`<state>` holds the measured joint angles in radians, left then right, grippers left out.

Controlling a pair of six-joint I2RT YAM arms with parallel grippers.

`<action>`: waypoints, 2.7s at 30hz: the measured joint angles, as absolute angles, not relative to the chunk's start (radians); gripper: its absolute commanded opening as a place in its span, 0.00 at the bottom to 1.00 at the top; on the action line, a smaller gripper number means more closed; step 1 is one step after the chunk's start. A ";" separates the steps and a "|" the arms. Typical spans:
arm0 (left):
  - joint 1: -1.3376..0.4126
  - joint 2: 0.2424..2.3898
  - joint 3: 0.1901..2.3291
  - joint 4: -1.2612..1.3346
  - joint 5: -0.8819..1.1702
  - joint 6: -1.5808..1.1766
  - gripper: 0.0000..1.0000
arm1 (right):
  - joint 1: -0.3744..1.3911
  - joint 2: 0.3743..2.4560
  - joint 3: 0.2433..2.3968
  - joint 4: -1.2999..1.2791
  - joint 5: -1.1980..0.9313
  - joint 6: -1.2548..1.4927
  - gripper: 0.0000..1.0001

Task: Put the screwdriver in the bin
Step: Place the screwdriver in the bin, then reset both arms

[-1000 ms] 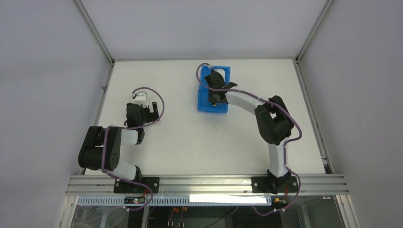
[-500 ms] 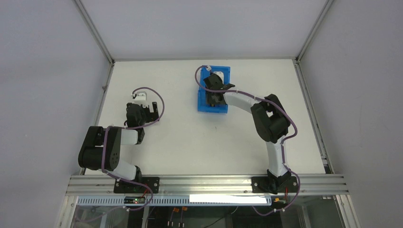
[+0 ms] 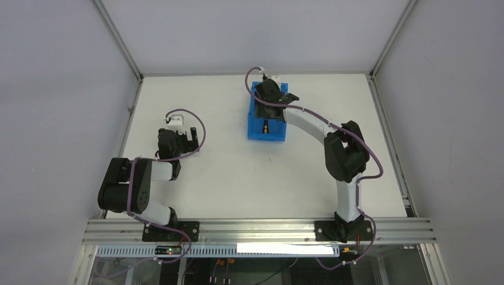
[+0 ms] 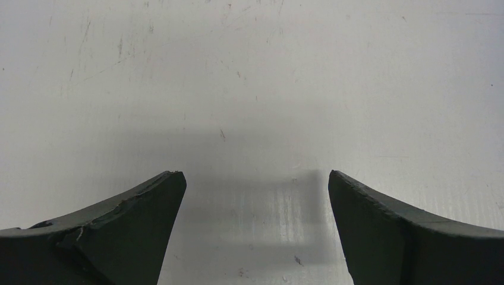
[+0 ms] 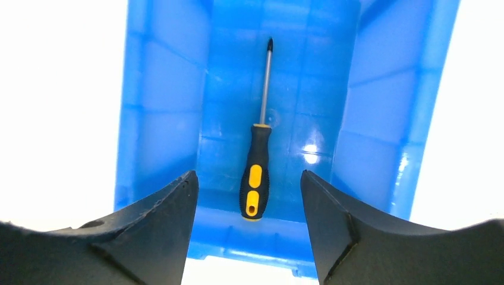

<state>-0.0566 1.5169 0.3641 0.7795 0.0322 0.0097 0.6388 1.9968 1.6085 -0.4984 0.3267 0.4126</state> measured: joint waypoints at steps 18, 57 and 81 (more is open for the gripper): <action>-0.057 1.517 0.364 0.780 0.032 0.010 1.00 | 0.640 1.853 1.953 -0.669 0.340 0.313 0.74; -0.057 1.517 0.364 0.780 0.032 0.010 1.00 | 0.223 1.542 1.883 -0.775 0.113 0.081 0.99; -0.057 1.517 0.364 0.780 0.032 0.010 1.00 | 0.002 1.519 1.803 -0.805 -0.066 0.067 0.99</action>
<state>-0.0566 1.5169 0.3641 0.7795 0.0322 0.0097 0.0017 1.5192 1.8034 -0.8047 -0.0662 0.0669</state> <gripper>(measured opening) 0.996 0.993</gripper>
